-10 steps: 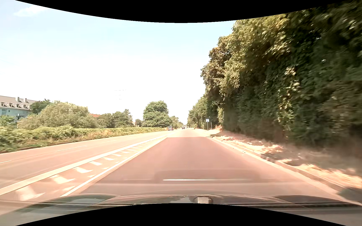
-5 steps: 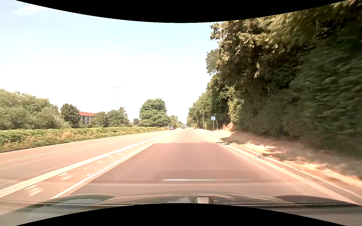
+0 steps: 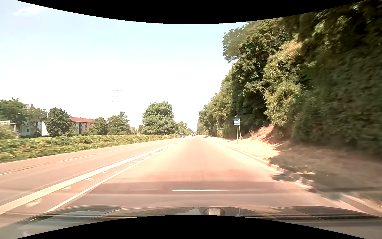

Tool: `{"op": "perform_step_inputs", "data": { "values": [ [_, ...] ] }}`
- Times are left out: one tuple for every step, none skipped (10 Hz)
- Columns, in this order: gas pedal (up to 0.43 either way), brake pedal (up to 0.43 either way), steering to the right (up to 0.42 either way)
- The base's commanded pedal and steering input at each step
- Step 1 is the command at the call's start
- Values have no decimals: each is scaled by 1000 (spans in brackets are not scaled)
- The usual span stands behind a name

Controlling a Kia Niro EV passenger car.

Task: Follow the waypoints while adhering to traffic rules and regulations

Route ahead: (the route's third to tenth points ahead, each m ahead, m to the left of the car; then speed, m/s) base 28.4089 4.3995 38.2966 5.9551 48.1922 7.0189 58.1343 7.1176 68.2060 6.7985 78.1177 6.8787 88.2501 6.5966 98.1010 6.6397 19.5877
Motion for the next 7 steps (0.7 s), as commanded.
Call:
{"op": "perform_step_inputs", "data": {
  "values": [
    [280, 0, 0],
    [280, 0, 0],
    [280, 0, 0],
    [280, 0, 0],
    [280, 0, 0],
    [280, 0, -1],
    [280, 0, 0]
  ]
}}
